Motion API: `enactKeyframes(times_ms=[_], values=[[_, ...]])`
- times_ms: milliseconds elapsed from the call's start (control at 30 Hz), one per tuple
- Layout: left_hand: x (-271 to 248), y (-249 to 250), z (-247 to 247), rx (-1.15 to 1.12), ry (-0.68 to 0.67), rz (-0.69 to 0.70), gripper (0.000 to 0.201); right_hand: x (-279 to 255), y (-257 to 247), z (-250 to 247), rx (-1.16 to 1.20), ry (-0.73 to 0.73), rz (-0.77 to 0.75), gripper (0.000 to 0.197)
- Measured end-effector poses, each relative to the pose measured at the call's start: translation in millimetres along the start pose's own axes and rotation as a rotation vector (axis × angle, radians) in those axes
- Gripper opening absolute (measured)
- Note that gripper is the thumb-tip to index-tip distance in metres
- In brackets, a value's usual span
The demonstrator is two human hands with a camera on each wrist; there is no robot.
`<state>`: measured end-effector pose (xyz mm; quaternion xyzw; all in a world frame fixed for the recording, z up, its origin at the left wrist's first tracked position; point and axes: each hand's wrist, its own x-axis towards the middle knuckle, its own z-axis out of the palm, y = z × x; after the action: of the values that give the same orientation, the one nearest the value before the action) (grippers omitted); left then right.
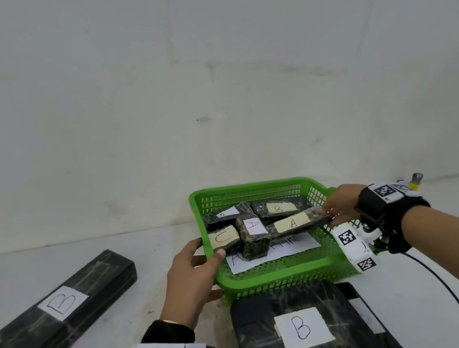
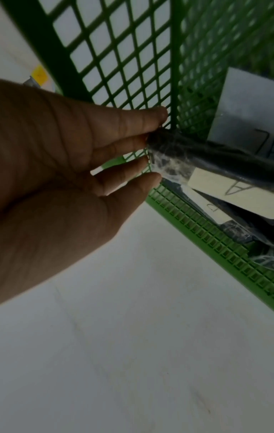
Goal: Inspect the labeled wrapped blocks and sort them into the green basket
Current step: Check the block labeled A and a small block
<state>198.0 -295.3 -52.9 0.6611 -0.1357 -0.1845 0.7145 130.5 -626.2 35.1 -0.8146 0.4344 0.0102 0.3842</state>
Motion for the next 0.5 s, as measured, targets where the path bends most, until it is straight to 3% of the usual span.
enactKeyframes(times_ms=[233,300,367,433,500], values=[[1,-5,-1,-0.007,-0.012,0.035,0.033,4,7,17,-0.053,-0.045,0.143,0.011],[1,-5,-1,-0.012,-0.016,0.039,0.033,27,17,16,-0.050,-0.080,0.166,0.006],[1,-5,-1,-0.012,-0.015,0.040,0.033,40,23,14,-0.043,-0.115,0.172,0.017],[0,-6,-1,-0.007,-0.012,0.039,0.033,13,10,19,0.001,-0.099,0.188,0.008],[0,-5,-1,-0.001,-0.010,0.034,0.034,0,6,22,0.066,-0.066,0.199,0.017]])
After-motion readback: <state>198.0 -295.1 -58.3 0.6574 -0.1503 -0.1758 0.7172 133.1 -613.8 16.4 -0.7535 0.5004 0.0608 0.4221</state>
